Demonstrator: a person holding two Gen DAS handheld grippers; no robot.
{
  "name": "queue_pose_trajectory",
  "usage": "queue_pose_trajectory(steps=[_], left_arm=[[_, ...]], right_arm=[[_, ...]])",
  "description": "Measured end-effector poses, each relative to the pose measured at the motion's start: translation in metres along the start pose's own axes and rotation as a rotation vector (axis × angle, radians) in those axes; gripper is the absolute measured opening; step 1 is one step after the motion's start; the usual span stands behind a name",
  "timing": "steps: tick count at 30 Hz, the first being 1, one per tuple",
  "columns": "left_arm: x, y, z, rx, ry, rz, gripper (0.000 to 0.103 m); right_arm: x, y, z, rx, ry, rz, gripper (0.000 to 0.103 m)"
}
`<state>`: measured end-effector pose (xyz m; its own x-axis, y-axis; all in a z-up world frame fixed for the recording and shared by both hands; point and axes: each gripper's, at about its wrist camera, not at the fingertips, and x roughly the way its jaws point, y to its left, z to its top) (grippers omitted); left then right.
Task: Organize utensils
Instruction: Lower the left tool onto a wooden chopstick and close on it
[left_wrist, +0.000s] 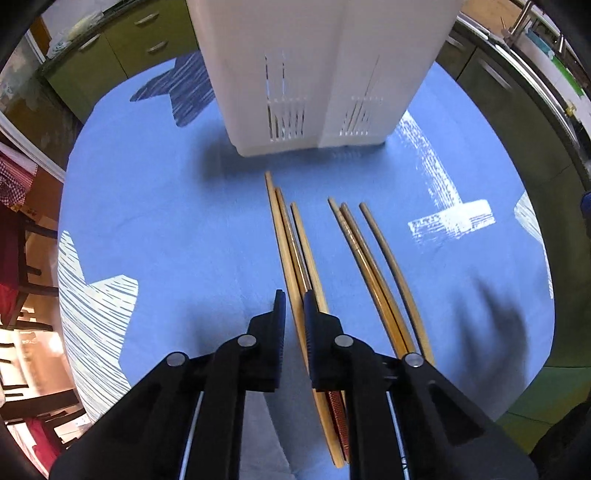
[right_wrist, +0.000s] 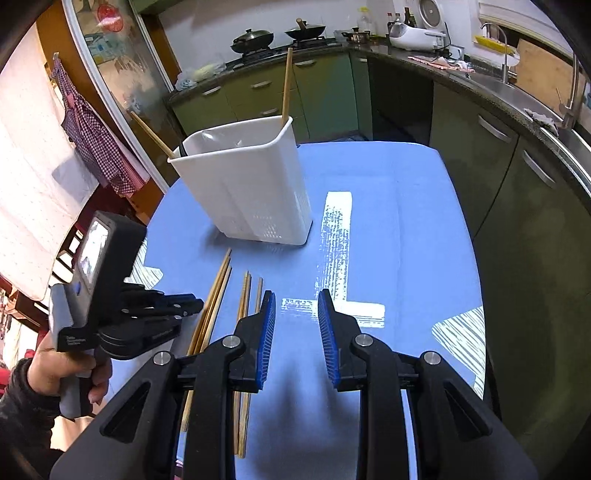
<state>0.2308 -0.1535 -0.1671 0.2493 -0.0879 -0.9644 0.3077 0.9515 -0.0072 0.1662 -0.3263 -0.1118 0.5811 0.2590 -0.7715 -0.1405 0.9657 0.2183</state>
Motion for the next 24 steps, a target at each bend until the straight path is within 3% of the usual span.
queue_pose_trajectory(steps=[20,24], left_arm=[[0.018,-0.007,0.003,0.006,0.034,0.021,0.008],[0.018,0.009,0.002,-0.016,0.041,0.030,0.007]], right_arm=[[0.009,0.011,0.008,-0.016,0.035,0.033,0.024],[0.018,0.016,0.004,-0.031,0.061,0.039,0.032]])
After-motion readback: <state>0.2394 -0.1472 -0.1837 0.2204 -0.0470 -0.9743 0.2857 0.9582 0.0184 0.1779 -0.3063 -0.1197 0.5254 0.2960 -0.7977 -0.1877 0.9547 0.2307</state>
